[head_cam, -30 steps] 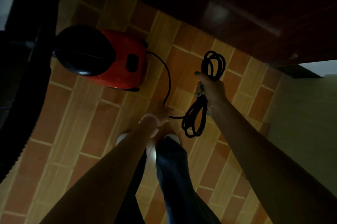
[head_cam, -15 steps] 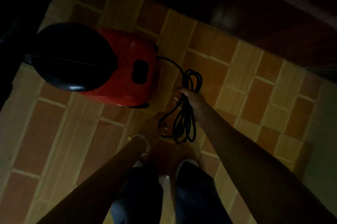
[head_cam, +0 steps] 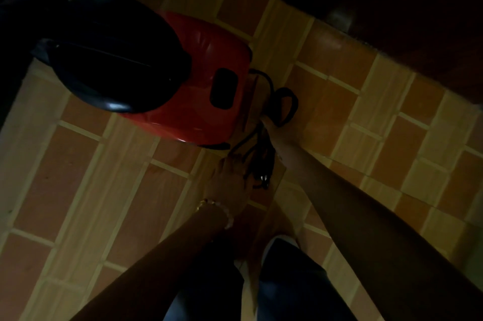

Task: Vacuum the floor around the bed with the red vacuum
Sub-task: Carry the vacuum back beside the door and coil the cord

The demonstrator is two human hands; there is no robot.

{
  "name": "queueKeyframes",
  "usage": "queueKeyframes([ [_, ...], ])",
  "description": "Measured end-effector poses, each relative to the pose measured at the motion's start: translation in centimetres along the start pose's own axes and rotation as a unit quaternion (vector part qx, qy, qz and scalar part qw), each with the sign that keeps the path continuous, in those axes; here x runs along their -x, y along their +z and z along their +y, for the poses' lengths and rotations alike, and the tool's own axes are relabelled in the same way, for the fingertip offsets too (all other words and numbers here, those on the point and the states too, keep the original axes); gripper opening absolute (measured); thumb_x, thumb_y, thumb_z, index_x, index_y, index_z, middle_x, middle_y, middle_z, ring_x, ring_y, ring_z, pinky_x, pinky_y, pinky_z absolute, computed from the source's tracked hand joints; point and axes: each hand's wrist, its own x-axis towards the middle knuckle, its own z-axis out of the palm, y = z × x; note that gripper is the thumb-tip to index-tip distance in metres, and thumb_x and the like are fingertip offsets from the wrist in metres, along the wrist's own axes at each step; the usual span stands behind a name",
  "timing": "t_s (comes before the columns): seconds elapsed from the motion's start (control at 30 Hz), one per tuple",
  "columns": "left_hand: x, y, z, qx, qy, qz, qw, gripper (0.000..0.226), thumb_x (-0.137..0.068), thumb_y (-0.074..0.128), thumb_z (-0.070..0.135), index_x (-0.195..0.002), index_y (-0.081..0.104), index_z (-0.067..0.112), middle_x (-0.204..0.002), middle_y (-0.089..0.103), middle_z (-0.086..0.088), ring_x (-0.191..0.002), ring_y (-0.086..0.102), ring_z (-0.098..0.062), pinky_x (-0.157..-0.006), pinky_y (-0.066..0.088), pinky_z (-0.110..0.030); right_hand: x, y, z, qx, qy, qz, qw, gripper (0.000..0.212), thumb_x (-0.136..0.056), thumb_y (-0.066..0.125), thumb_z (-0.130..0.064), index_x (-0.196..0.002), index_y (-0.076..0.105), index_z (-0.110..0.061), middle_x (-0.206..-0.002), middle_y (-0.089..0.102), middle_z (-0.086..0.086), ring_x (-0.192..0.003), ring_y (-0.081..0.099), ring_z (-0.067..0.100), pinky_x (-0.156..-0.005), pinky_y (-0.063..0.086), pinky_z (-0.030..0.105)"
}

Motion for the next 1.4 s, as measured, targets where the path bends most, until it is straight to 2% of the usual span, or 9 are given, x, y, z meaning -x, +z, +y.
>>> queueKeyframes([
  [0.07,0.5,-0.3,0.1,0.023,-0.015,-0.022,0.999,0.058,-0.097,0.030,0.037,-0.146,0.028,0.007,-0.149,0.031,-0.013,-0.134,0.033,-0.027,-0.106,0.035,-0.037,0.5,-0.4,0.1,0.033,0.008,-0.036,0.999,0.076,-0.081,0.067,-0.050,-0.137,0.040,-0.006,-0.112,0.056,0.000,-0.092,0.056,0.014,-0.070,0.050,0.027],
  [0.13,1.4,-0.7,-0.1,0.041,-0.018,-0.018,0.999,0.060,-0.093,0.028,0.039,-0.142,0.036,0.005,-0.143,0.038,-0.015,-0.128,0.041,-0.030,-0.100,0.040,-0.040,1.2,-1.3,0.3,0.065,0.008,-0.062,0.996,0.084,-0.079,0.071,-0.046,-0.144,0.033,-0.009,-0.136,0.051,0.009,-0.111,0.057,0.022,-0.074,0.054,0.026],
  [0.27,3.2,-2.2,-0.9,0.073,-0.049,-0.018,0.996,0.043,-0.098,0.041,0.020,-0.138,0.039,0.005,-0.143,0.037,-0.013,-0.124,0.043,-0.027,-0.096,0.038,-0.032,3.4,-3.1,0.4,0.065,0.005,-0.115,0.991,0.056,-0.088,0.065,-0.017,-0.137,0.043,-0.003,-0.144,0.043,0.014,-0.131,0.045,0.025,-0.107,0.041,0.036],
  [0.33,4.0,-2.9,-0.9,0.077,-0.064,-0.018,0.995,0.043,-0.099,0.041,0.021,-0.139,0.038,0.004,-0.144,0.036,-0.014,-0.126,0.042,-0.028,-0.098,0.037,-0.032,4.1,-3.7,0.4,0.073,-0.016,-0.106,0.992,0.047,-0.089,0.063,-0.010,-0.133,0.048,-0.002,-0.138,0.050,0.014,-0.127,0.049,0.025,-0.104,0.041,0.031],
  [0.6,6.0,-5.3,-0.7,0.207,-0.149,0.001,0.967,0.041,-0.100,0.040,0.018,-0.140,0.041,0.008,-0.144,0.043,-0.012,-0.129,0.044,-0.026,-0.102,0.034,-0.028,6.0,-5.6,0.5,0.166,-0.049,-0.127,0.977,0.054,-0.094,0.052,-0.042,-0.141,0.042,-0.017,-0.145,0.042,0.004,-0.130,0.042,0.022,-0.091,0.037,0.028],
  [0.8,6.9,-7.0,-0.3,0.341,-0.191,0.056,0.919,0.039,-0.099,0.035,0.002,-0.136,0.046,0.005,-0.135,0.052,-0.014,-0.118,0.049,-0.022,-0.058,0.035,0.000,7.4,-6.1,-0.1,0.161,-0.026,-0.138,0.977,0.052,-0.092,0.060,-0.016,-0.141,0.043,-0.013,-0.142,0.046,0.002,-0.131,0.043,0.021,-0.094,0.036,0.027],
  [0.9,7.6,-7.7,0.0,0.366,-0.198,0.071,0.906,0.038,-0.099,0.036,0.000,-0.136,0.046,0.002,-0.135,0.051,-0.017,-0.122,0.049,-0.025,-0.058,0.032,0.010,8.2,-6.2,-0.3,0.168,-0.017,-0.126,0.978,0.048,-0.095,0.054,-0.014,-0.141,0.041,-0.014,-0.144,0.044,0.003,-0.131,0.043,0.023,-0.092,0.035,0.027],
  [1.3,10.2,-9.5,0.9,0.437,-0.211,0.070,0.871,0.039,-0.096,0.037,-0.004,-0.134,0.048,0.001,-0.133,0.054,-0.015,-0.124,0.049,-0.026,-0.070,0.035,-0.004,11.0,-8.1,-0.1,0.202,0.011,-0.112,0.973,0.053,-0.098,0.044,-0.012,-0.149,0.026,-0.014,-0.155,0.026,0.004,-0.141,0.027,0.024,-0.112,0.029,0.035],
  [1.4,10.6,-9.9,1.2,0.451,-0.206,0.066,0.866,0.038,-0.096,0.037,-0.003,-0.133,0.049,0.002,-0.132,0.054,-0.015,-0.124,0.049,-0.028,-0.075,0.040,-0.017,11.6,-8.2,-0.2,0.215,0.015,-0.119,0.969,0.054,-0.099,0.044,-0.013,-0.149,0.024,-0.011,-0.156,0.023,0.007,-0.142,0.025,0.025,-0.111,0.027,0.033],
])
